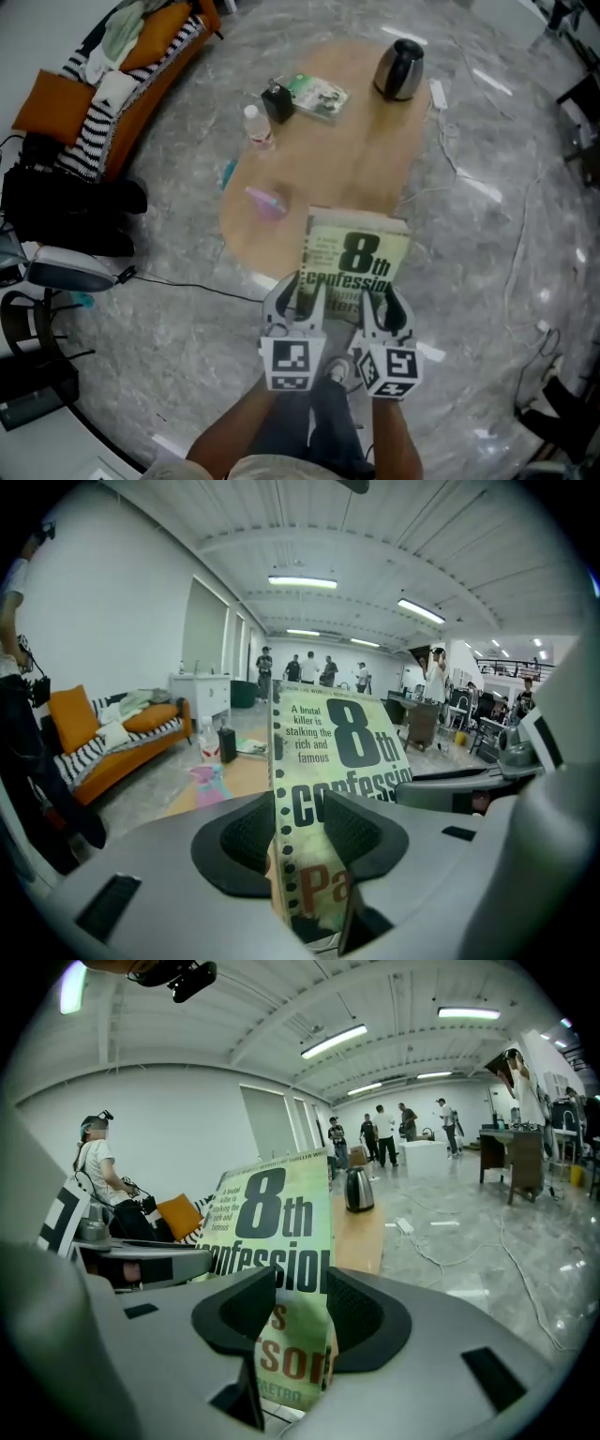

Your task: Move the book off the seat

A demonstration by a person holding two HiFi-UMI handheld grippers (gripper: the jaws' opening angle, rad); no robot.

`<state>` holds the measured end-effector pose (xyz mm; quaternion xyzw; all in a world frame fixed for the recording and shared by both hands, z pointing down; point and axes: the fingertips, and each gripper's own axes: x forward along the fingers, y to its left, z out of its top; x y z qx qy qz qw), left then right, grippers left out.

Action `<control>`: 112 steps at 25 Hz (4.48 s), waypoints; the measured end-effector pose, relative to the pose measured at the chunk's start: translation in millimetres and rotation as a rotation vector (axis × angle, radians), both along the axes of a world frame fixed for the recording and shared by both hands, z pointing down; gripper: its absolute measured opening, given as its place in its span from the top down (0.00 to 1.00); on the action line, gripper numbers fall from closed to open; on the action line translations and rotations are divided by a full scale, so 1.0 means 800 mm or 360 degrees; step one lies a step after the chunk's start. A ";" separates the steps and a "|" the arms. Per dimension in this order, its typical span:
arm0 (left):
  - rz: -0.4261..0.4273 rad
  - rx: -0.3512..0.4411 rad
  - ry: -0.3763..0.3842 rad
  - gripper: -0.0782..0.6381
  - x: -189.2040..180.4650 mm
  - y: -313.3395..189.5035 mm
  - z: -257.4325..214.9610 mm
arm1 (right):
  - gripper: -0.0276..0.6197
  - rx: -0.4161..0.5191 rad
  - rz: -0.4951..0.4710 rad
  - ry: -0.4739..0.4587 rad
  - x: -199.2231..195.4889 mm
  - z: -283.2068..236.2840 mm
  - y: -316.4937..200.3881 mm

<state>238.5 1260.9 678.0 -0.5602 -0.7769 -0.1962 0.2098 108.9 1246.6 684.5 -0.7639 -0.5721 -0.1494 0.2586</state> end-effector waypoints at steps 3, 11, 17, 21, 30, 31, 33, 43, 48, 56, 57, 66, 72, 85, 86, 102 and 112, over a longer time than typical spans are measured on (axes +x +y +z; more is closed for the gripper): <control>0.0025 0.0086 0.0015 0.66 0.002 0.012 0.050 | 0.70 0.0085 0.0027 0.0018 0.001 0.050 0.008; 0.0033 0.0214 0.0034 0.66 0.000 0.041 0.170 | 0.70 0.0211 0.0046 0.0045 0.001 0.170 0.037; 0.0039 0.0273 0.0028 0.66 0.001 0.061 0.228 | 0.70 0.0293 0.0051 0.0047 0.002 0.227 0.054; 0.0024 0.0278 0.0006 0.66 0.003 0.073 0.246 | 0.70 0.0317 0.0038 0.0056 0.004 0.244 0.066; 0.0024 0.0307 0.0022 0.66 0.005 0.082 0.274 | 0.70 0.0380 0.0040 0.0090 0.008 0.267 0.074; 0.0023 0.0318 0.0023 0.66 0.006 0.082 0.279 | 0.70 0.0392 0.0043 0.0092 0.008 0.271 0.074; 0.0020 0.0324 0.0016 0.66 0.006 0.083 0.286 | 0.70 0.0399 0.0053 0.0100 0.008 0.276 0.074; 0.0026 0.0289 0.0021 0.66 0.005 0.082 0.277 | 0.69 0.0299 0.0118 0.0077 0.000 0.266 0.075; 0.0056 0.0208 0.0046 0.66 -0.001 0.085 0.246 | 0.69 0.0203 0.0138 0.0060 -0.003 0.233 0.081; 0.0076 0.0025 0.0045 0.66 -0.025 0.082 0.122 | 0.70 -0.0001 0.0071 0.0039 -0.015 0.106 0.081; 0.0081 -0.0006 0.0043 0.66 -0.030 0.081 0.102 | 0.70 -0.0045 0.0065 0.0035 -0.017 0.085 0.081; 0.0066 -0.0451 0.0026 0.66 -0.061 0.083 -0.128 | 0.70 -0.0458 0.0003 -0.0037 -0.049 -0.136 0.075; 0.0097 -0.0728 -0.0039 0.66 -0.109 0.039 -0.291 | 0.70 -0.0697 0.0016 -0.0093 -0.089 -0.288 0.028; 0.0159 -0.1024 -0.0061 0.66 -0.164 -0.070 -0.463 | 0.70 -0.1053 0.0108 -0.0125 -0.147 -0.479 -0.068; 0.0157 -0.1033 -0.0057 0.66 -0.166 -0.076 -0.468 | 0.70 -0.1069 0.0103 -0.0130 -0.146 -0.484 -0.075; 0.0172 -0.1064 -0.0099 0.89 -0.166 -0.135 -0.484 | 0.95 -0.1062 0.0084 -0.0205 -0.135 -0.506 -0.135; 0.0160 -0.1068 -0.0090 0.89 -0.155 -0.151 -0.478 | 0.95 -0.1084 0.0097 -0.0236 -0.133 -0.510 -0.153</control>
